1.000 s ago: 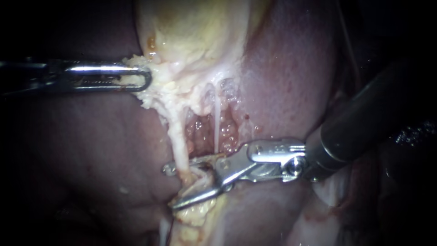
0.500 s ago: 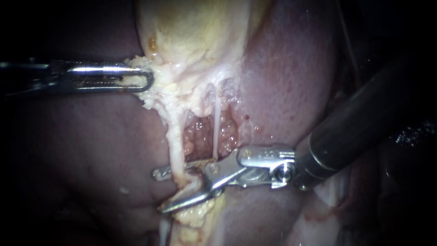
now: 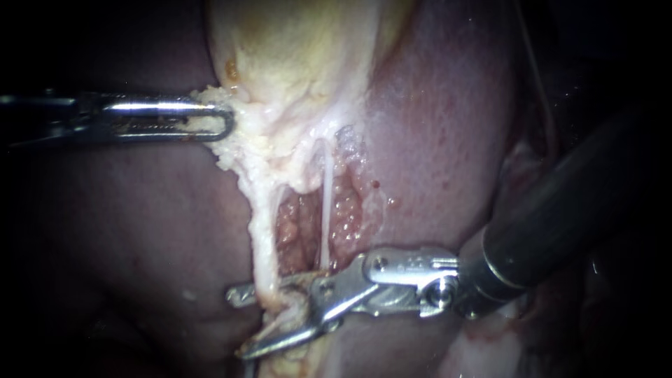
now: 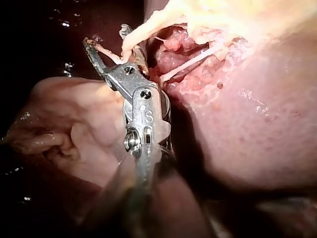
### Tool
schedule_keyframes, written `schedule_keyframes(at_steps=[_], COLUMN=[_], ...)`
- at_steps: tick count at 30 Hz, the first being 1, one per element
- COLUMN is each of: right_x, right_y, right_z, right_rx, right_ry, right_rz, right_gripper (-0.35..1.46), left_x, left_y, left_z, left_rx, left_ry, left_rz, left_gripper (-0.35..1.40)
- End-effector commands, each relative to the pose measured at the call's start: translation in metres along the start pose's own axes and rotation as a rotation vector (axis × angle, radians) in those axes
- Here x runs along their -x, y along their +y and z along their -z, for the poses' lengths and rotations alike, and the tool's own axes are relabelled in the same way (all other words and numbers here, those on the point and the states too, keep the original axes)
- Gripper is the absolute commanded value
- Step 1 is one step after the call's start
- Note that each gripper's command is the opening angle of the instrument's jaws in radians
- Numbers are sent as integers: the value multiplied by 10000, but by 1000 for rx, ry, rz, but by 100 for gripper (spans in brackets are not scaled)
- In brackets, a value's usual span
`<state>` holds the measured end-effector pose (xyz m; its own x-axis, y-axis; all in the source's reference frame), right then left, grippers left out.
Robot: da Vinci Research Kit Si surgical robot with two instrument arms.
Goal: Clipping first clip left tube
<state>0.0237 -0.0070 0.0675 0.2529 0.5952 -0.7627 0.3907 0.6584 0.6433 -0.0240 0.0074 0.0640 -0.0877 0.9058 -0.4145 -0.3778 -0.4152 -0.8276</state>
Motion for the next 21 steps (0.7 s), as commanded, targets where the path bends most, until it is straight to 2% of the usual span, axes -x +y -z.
schedule_keyframes(at_steps=[1,8,16,18,21], right_x=[-2,-15,-14,-14,-12], right_y=[1,4,7,9,13], right_z=[1,8,12,13,16], right_rx=[1,18,24,27,26], right_ry=[1,10,12,12,12], right_rz=[-18,-144,-228,-252,-317], right_gripper=[35,10,-20,-35,-35], left_x=[0,0,0,0,0], left_y=[0,0,0,0,-1], left_z=[0,0,0,0,0], left_rx=[0,0,0,0,0], left_ry=[0,0,0,0,0], left_rz=[0,0,0,0,0], left_gripper=[-35,-35,-35,-35,-35])
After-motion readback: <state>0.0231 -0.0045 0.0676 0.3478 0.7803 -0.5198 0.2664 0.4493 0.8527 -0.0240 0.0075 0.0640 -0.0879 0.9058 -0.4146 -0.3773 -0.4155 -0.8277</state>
